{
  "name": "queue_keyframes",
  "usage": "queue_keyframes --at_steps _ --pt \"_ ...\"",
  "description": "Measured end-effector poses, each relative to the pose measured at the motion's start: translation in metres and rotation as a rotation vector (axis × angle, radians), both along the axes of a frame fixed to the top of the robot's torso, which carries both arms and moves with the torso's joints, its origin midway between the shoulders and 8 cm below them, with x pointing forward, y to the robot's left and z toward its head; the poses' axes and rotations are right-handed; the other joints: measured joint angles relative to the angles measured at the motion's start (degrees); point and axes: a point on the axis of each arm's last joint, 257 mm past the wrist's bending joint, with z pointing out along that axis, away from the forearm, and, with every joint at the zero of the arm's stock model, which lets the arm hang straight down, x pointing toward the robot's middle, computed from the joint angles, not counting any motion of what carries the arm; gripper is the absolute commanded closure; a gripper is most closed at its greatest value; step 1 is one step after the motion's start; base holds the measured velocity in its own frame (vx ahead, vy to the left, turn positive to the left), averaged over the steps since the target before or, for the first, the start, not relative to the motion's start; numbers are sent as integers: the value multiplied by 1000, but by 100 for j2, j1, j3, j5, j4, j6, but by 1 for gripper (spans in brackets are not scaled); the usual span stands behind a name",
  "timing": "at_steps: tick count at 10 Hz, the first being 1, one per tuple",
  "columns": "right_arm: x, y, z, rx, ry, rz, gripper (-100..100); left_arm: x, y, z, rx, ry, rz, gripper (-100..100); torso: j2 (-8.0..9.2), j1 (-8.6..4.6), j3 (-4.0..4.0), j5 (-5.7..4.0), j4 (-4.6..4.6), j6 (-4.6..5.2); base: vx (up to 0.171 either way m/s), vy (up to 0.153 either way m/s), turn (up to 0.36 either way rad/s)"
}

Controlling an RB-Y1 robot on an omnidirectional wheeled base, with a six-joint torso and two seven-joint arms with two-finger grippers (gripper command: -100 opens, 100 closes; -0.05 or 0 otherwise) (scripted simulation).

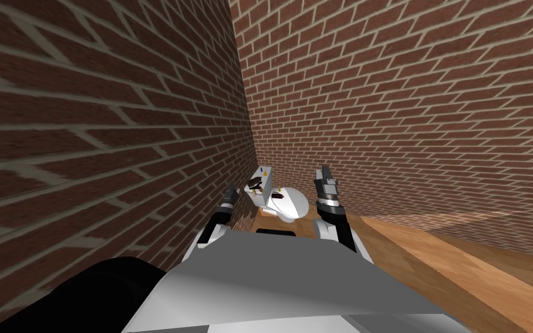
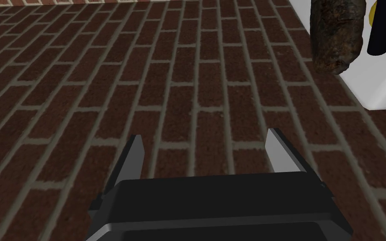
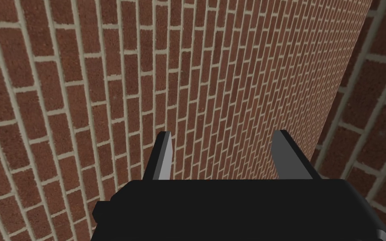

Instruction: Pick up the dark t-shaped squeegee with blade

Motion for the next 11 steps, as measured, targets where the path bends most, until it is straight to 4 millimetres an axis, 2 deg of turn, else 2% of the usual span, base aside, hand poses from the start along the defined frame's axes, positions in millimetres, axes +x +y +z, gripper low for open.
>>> queue_keyframes --at_steps 6,11 --pt "0 0 0 0 0 0 0 -3 16 -44 -44 170 29 -100 -7 2 -4 1 -2 1 -20 -12 -140" --pt "0 0 0 0 0 0 0 -9 26 -68 -70 275 55 -100 -11 4 -6 1 -2 0 -7 -9 -147"
